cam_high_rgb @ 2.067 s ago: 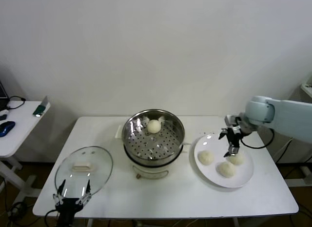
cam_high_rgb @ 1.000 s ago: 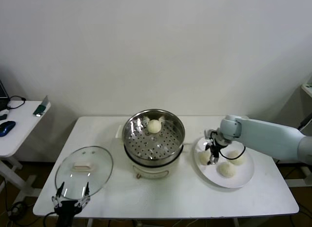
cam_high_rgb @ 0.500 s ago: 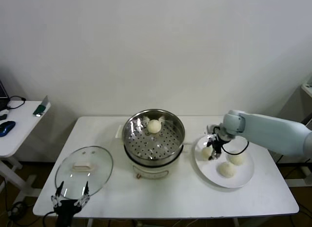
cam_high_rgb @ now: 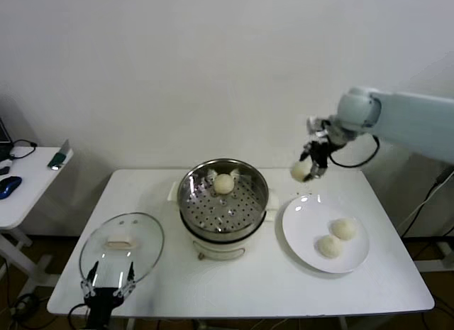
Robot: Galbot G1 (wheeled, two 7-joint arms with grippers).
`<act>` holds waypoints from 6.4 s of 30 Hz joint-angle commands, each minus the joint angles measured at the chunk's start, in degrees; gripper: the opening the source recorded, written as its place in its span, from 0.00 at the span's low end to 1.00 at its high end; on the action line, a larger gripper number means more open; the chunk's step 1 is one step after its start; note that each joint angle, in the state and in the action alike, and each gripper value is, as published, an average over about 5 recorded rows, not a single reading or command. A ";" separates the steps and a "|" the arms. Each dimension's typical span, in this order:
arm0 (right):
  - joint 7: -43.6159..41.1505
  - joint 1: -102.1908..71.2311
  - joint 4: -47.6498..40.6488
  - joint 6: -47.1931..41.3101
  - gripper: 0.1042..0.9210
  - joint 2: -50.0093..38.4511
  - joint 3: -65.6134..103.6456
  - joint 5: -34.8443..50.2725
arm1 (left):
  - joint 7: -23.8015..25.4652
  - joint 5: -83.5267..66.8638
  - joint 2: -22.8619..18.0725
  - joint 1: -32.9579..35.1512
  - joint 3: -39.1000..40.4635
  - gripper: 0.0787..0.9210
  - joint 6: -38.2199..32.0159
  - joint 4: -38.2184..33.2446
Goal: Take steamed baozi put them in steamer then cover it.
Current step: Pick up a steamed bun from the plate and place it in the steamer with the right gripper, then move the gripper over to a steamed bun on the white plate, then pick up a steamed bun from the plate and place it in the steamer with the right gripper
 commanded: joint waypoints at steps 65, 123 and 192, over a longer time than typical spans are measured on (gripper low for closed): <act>12.75 -22.67 -17.75 -8.02 0.86 34.09 5.28 -1.22 | -0.31 -0.13 -0.16 -0.26 -0.30 0.88 -0.81 0.86; 3.60 -34.87 -0.26 -0.20 0.88 -18.14 9.22 -27.48 | 0.07 0.18 -0.37 -0.87 -0.27 0.88 0.14 0.81; -4.54 8.66 17.61 17.53 0.68 9.67 9.56 -30.07 | 0.21 0.69 -0.36 -1.86 -0.18 0.88 0.91 0.43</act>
